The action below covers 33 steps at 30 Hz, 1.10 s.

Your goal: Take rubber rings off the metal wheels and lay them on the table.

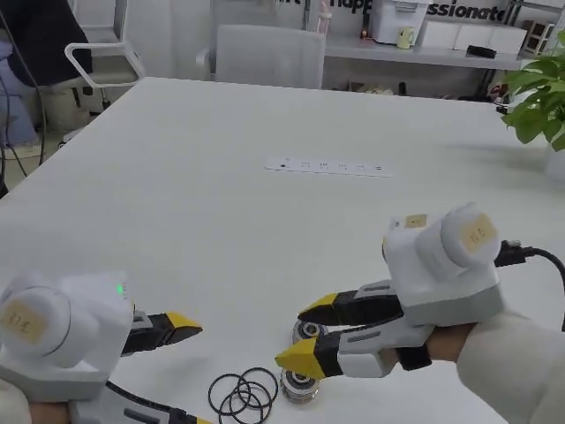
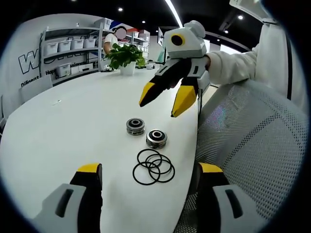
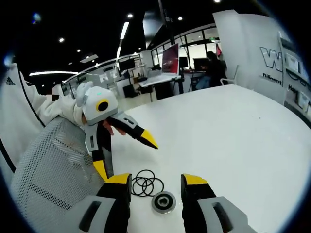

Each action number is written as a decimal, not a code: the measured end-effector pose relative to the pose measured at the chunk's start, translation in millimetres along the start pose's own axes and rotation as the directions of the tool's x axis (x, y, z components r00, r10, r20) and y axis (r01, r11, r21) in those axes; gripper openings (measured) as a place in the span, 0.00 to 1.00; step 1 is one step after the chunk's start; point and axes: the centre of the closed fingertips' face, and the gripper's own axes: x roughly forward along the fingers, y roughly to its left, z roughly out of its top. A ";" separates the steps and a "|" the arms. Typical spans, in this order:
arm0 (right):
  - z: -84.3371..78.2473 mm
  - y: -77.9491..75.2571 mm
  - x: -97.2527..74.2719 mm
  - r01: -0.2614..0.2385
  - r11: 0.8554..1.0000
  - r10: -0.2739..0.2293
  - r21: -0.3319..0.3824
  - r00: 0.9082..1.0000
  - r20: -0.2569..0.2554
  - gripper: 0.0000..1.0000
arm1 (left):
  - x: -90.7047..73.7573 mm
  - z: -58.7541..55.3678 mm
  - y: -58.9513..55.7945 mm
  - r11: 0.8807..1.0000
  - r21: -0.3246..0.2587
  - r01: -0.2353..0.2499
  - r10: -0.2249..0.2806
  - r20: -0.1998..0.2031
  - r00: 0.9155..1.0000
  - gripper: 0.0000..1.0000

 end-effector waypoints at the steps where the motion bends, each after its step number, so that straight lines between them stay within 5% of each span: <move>1: 3.0 -0.8 -1.5 0.004 1.000 -0.004 -0.006 1.000 0.016 0.41 | 0.1 -0.1 -0.1 1.000 -0.001 0.000 0.000 0.000 1.000 0.77; 6: 16.6 -5.9 -11.0 0.028 1.000 -0.027 -0.008 0.996 0.088 0.58 | -0.2 0.2 0.5 1.000 -0.003 -0.002 0.002 0.003 1.000 0.77; 13: 25.8 -14.3 -26.0 0.058 0.998 -0.056 -0.016 0.988 0.145 0.66 | -0.4 0.6 0.3 1.000 -0.008 -0.002 0.002 0.008 1.000 0.79; 33: 11.0 -33.3 -59.3 0.109 0.993 -0.113 0.034 0.980 0.163 0.74 | -0.1 3.2 -1.3 1.000 -0.020 0.007 -0.006 0.023 1.000 0.79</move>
